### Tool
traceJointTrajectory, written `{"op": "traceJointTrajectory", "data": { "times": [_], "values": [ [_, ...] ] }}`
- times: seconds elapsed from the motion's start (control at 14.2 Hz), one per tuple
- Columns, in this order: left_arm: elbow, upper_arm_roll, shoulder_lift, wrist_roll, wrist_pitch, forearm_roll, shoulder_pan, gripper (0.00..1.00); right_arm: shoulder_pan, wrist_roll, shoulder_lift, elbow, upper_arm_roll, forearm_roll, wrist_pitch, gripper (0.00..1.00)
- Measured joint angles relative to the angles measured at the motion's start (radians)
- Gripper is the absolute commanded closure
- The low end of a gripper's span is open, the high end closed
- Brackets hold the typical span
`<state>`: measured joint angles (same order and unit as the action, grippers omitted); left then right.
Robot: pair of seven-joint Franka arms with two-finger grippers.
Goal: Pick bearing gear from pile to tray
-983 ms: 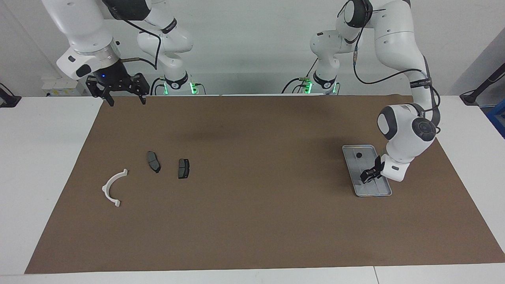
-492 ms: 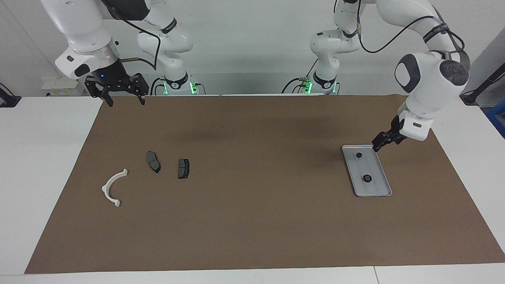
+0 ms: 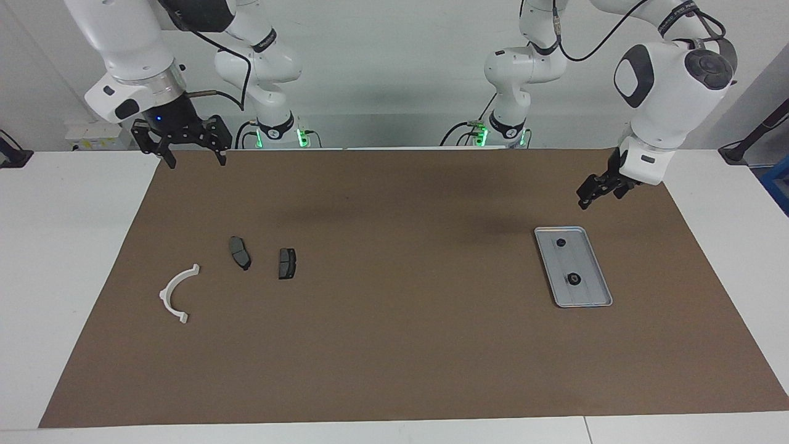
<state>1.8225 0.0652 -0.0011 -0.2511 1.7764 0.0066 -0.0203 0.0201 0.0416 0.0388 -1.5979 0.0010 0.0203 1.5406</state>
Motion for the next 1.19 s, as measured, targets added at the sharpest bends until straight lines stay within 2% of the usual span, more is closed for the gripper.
{"op": "traceJointTrajectory", "data": {
  "times": [0.28,0.49,1.19],
  "values": [
    [0.002,-0.002,-0.021,0.002,-0.047,0.0,0.037,0.0,0.0,0.0,0.0,0.0,0.0,0.0,0.0,0.0],
    [0.002,-0.016,-0.048,0.073,-0.087,0.0,0.042,0.0,0.0,0.0,0.0,0.0,0.0,0.0,0.0,0.0],
    [-0.063,-0.017,-0.048,0.115,-0.117,0.0,0.043,0.0,0.0,0.0,0.0,0.0,0.001,0.0,0.0,0.0]
  ]
}}
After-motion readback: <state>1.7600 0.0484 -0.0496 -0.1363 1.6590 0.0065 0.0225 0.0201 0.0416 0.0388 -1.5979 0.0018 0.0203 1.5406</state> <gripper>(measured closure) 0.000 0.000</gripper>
